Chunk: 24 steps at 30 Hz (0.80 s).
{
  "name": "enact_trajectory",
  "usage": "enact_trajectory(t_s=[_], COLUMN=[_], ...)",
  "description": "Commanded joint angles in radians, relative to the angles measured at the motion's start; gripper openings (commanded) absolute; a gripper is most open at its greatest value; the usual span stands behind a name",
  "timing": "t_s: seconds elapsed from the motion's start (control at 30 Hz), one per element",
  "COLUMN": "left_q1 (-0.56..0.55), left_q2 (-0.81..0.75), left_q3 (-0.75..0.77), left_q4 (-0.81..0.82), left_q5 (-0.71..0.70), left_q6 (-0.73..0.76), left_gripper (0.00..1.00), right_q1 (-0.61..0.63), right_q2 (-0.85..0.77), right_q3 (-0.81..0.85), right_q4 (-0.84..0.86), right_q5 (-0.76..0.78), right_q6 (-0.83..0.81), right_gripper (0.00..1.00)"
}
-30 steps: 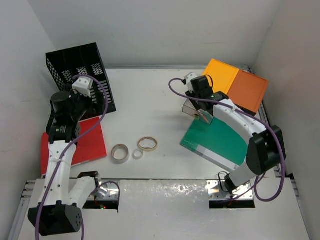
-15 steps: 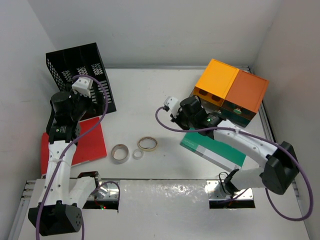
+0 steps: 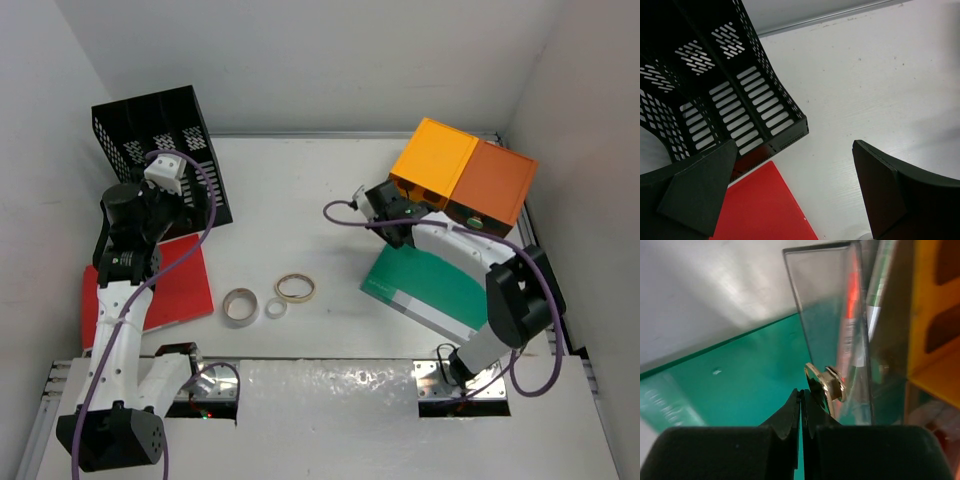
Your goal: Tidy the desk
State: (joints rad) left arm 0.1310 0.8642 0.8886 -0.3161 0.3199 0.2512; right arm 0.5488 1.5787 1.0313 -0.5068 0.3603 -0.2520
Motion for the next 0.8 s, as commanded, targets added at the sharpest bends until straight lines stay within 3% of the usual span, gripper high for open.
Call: enact_trajectory(t_s=[0.0, 0.2, 0.47, 0.77], left_q1=[0.01, 0.012, 0.01, 0.013], left_q2=[-0.01, -0.007, -0.004, 0.002], left_q3=[0.0, 0.0, 0.001, 0.0], left_q4=[0.041, 0.043, 0.041, 0.04], left_q5=[0.008, 0.007, 0.015, 0.013], left_q6=[-0.013, -0.012, -0.009, -0.007], left_gripper=[1.0, 0.99, 1.0, 1.0], right_q1=[-0.05, -0.095, -0.138, -0.159], right_q2=[0.033, 0.13, 0.188, 0.167], right_q3=[0.09, 0.164, 0.202, 0.145], right_q4=[0.03, 0.031, 0.197, 0.355], right_q5=[0.083, 0.176, 0.388, 0.445], right_q6=[-0.046, -0.087, -0.09, -0.122], right_gripper=[0.0, 0.0, 0.0, 0.0])
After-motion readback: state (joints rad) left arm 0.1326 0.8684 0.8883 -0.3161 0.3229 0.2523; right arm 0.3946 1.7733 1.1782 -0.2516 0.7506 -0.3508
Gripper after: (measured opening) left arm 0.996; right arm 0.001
